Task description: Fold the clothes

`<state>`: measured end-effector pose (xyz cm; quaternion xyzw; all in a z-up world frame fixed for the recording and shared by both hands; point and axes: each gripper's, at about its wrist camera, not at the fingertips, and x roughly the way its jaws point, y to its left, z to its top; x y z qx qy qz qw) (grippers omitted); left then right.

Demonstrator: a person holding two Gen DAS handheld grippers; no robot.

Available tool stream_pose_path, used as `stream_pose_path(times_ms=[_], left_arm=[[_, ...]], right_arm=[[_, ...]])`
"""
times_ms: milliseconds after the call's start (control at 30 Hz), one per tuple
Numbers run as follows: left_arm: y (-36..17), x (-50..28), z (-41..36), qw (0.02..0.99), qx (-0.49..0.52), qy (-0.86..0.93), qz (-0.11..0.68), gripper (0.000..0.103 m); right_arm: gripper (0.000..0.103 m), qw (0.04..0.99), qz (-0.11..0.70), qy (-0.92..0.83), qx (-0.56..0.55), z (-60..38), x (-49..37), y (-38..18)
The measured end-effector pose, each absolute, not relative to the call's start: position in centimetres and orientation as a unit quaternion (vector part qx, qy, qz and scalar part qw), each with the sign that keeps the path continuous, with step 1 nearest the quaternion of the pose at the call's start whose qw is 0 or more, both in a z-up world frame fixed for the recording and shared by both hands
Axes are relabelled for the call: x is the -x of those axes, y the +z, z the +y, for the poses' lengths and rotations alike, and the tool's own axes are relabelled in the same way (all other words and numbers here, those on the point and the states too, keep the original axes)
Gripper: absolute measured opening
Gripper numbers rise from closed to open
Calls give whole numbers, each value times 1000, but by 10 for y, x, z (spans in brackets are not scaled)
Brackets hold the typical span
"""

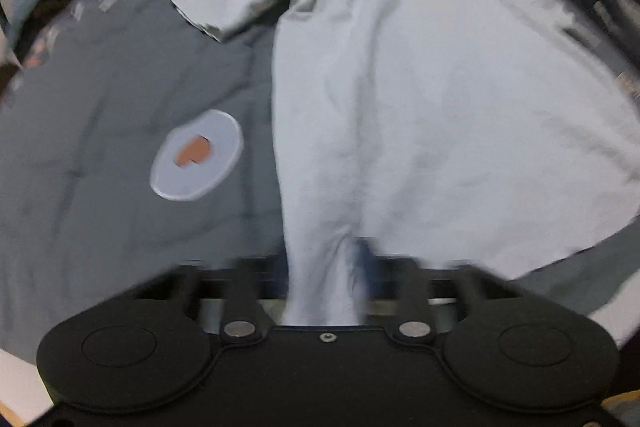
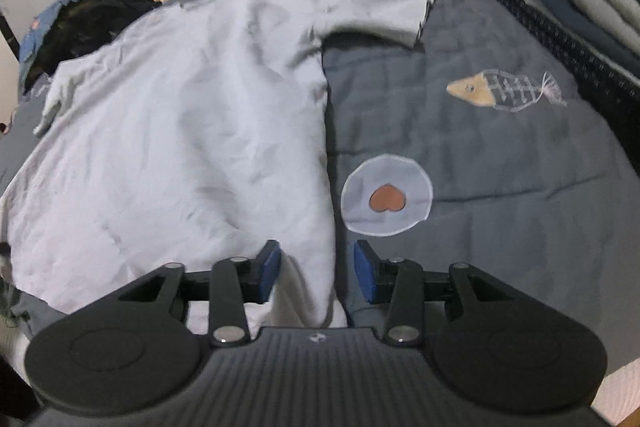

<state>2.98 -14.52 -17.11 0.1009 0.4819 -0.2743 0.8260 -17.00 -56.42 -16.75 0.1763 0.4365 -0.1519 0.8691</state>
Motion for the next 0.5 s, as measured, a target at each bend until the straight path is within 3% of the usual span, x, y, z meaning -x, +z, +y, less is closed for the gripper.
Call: stream_pose_path(times_ms=[33, 167, 233, 400, 500], left_arm=[[-169, -32, -140, 826, -83, -275, 485, 14], [-154, -37, -118, 829, -25, -271, 489, 15], [-150, -35, -113, 823, -13, -275, 497, 21], [-114, -45, -94, 868, 67, -246, 426, 58], [-107, -81, -84, 866, 155, -237, 411, 58]], right_arm=[[4, 869, 438, -145, -179, -563, 169, -167], [2, 869, 428, -153, -195, -565, 172, -160], [3, 867, 420, -153, -218, -570, 178, -154], [7, 886, 384, -151, -213, -566, 159, -126], [10, 900, 354, -148, -206, -563, 144, -106]])
